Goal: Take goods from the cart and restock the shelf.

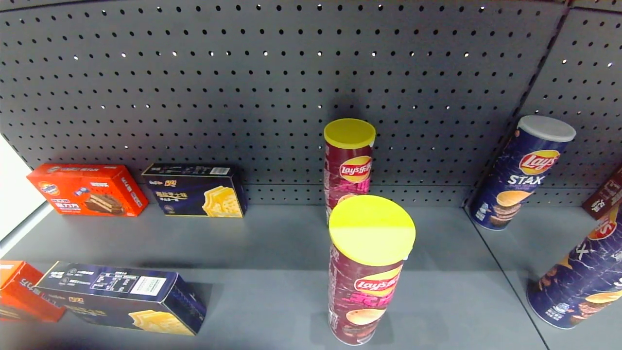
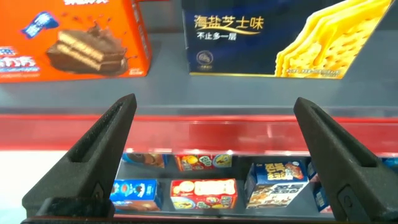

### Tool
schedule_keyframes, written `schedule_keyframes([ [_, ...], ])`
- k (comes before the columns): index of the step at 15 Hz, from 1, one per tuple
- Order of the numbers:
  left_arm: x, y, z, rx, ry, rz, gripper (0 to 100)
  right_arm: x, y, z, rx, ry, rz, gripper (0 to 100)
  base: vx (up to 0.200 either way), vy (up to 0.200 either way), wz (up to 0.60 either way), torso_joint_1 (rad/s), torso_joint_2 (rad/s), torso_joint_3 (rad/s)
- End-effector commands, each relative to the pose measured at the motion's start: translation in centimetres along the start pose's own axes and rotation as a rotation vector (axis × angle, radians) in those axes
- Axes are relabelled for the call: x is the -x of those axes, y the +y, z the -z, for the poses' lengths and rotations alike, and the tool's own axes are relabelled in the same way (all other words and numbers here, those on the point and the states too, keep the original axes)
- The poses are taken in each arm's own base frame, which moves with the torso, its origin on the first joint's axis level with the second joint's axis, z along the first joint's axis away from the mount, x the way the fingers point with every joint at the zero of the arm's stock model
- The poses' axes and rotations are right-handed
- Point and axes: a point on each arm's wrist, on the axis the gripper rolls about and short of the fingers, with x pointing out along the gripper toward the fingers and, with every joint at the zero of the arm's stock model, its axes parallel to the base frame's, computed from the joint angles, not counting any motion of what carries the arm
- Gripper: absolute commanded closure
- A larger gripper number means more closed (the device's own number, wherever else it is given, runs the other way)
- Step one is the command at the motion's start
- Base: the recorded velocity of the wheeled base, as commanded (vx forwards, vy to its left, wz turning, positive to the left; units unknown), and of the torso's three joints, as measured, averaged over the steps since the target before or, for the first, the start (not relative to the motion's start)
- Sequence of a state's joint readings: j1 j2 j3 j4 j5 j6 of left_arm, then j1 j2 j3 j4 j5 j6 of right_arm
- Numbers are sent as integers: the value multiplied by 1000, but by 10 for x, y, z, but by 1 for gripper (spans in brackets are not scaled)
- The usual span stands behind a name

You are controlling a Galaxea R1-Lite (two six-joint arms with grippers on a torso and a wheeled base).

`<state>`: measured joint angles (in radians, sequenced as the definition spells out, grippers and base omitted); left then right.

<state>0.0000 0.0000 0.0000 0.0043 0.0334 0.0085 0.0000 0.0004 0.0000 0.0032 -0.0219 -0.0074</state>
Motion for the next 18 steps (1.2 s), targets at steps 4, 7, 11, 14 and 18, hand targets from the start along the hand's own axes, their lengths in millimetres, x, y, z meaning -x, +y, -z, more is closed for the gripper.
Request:
schedule_keyframes([
  [4, 0, 0, 0, 4, 2, -2, 0, 0, 0, 0, 0, -1, 0, 0, 0, -50, 0, -1, 1, 1],
  [7, 0, 0, 0, 5, 2, -5, 0, 0, 0, 0, 0, -2, 0, 0, 0, 0, 0, 0, 0, 0],
  [11, 0, 0, 0, 2, 2, -3, 0, 0, 0, 0, 0, -1, 0, 0, -100, 0, 0, 5, 2, 0],
  [14, 0, 0, 0, 4, 2, -3, 0, 0, 0, 0, 0, -2, 0, 0, 0, 0, 0, 0, 0, 0],
  [18, 0, 0, 0, 4, 2, -3, 0, 0, 0, 0, 0, -1, 0, 0, 0, 0, 0, 0, 0, 0],
])
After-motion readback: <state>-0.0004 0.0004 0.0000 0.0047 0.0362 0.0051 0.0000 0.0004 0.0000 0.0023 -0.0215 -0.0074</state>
